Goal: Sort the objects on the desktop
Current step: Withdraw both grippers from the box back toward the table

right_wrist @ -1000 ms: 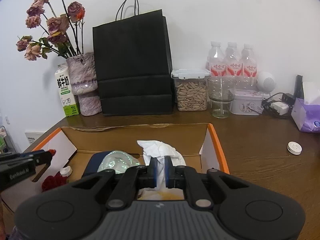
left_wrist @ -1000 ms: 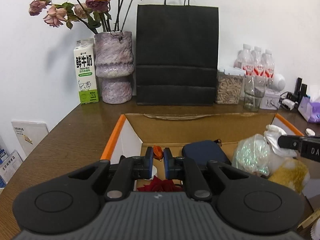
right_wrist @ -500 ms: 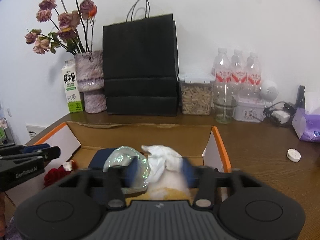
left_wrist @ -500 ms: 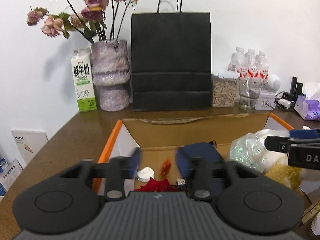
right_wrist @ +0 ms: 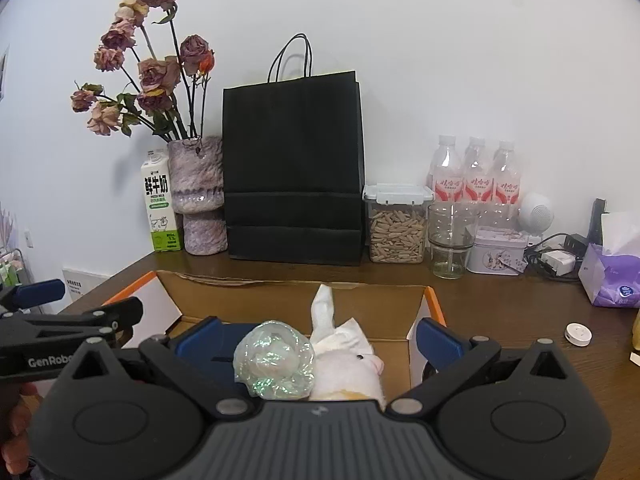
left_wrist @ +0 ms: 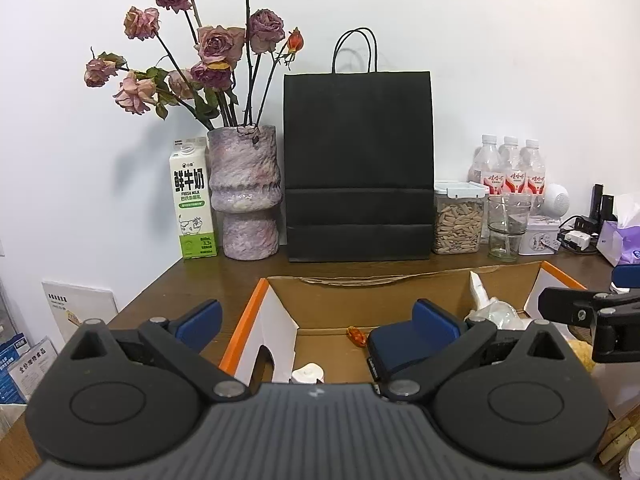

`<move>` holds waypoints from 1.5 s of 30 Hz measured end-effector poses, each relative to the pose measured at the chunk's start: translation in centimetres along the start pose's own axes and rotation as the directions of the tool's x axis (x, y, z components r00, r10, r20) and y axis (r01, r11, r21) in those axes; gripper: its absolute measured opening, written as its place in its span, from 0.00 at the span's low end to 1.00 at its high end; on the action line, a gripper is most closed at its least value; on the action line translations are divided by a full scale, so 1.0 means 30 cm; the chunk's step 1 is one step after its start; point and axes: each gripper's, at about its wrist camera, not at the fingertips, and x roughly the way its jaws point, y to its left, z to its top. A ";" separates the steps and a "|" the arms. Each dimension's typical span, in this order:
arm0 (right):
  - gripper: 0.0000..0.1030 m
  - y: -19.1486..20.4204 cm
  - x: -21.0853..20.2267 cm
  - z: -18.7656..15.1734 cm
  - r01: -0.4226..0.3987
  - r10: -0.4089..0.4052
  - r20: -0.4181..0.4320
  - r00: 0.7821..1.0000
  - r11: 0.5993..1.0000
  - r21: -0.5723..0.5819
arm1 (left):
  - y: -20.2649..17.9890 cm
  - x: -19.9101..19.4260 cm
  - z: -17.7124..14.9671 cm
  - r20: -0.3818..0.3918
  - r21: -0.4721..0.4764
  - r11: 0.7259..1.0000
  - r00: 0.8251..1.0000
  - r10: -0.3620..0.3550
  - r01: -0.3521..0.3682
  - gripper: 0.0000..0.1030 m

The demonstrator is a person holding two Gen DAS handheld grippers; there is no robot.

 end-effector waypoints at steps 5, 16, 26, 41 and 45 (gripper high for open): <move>1.00 -0.002 -0.004 -0.001 0.007 -0.007 -0.005 1.000 1.000 -0.001 | 0.001 -0.006 -0.001 0.003 -0.007 1.000 1.000 0.000 0.000 1.00; 1.00 0.003 -0.012 0.002 0.010 -0.010 -0.008 1.000 1.000 -0.011 | 0.014 -0.026 0.004 0.014 -0.037 0.999 1.000 -0.017 0.018 1.00; 1.00 0.016 -0.063 0.023 0.003 -0.003 0.021 1.000 1.000 -0.025 | 0.010 -0.065 0.032 0.027 -0.036 0.999 1.000 -0.015 0.016 1.00; 1.00 0.092 -0.359 0.091 -0.021 0.031 0.133 0.991 0.997 -0.080 | 0.069 -0.309 0.144 0.110 -0.088 0.996 0.994 -0.014 0.024 1.00; 1.00 0.103 -0.437 0.067 -0.025 0.036 0.129 0.991 0.996 -0.084 | 0.082 -0.385 0.137 0.114 -0.091 0.996 0.993 -0.012 0.023 1.00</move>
